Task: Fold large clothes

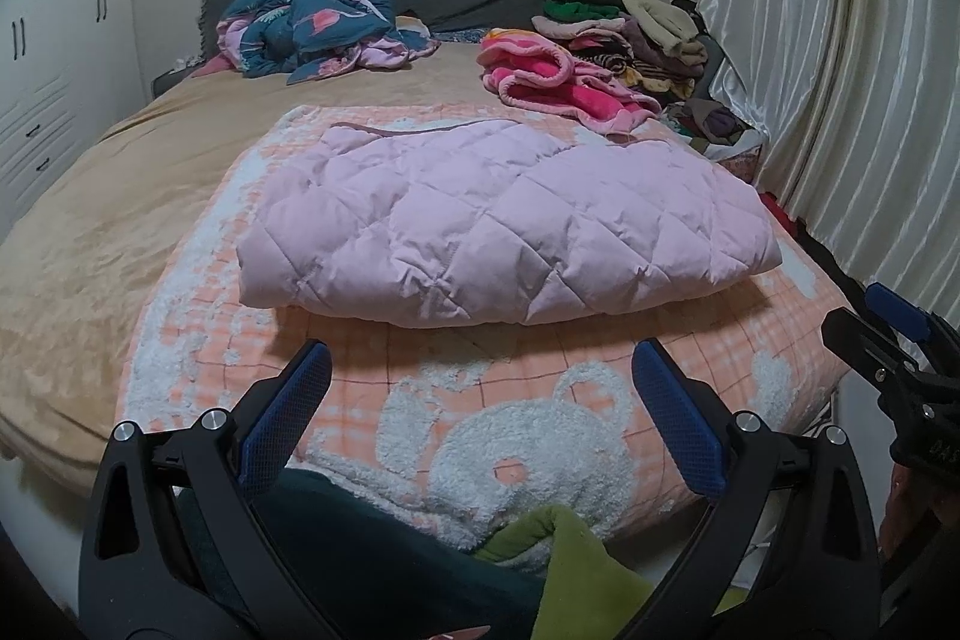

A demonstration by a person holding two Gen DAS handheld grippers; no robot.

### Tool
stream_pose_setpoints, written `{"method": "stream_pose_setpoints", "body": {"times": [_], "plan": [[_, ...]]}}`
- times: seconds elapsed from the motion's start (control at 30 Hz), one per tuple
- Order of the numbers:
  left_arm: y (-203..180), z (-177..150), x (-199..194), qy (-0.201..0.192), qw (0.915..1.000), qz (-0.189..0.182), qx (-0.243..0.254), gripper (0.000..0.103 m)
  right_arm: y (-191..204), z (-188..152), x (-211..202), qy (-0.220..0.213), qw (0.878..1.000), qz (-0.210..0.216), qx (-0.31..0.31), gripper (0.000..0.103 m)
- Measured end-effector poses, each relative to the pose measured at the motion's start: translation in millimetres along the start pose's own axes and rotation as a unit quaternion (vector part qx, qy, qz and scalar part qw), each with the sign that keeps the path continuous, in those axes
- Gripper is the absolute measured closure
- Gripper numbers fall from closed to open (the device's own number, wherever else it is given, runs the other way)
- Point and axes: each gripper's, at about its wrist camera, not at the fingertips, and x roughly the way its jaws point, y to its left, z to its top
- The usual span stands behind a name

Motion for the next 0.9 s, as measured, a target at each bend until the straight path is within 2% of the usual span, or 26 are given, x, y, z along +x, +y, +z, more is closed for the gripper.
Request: {"method": "stream_pose_setpoints", "body": {"times": [0.9], "plan": [[0.1, -1.8, -0.7, 0.003, 1.0000, -0.002, 0.006, 0.009, 5.5, 0.3, 2.7, 0.005, 1.000, 0.006, -0.002, 0.004]]}}
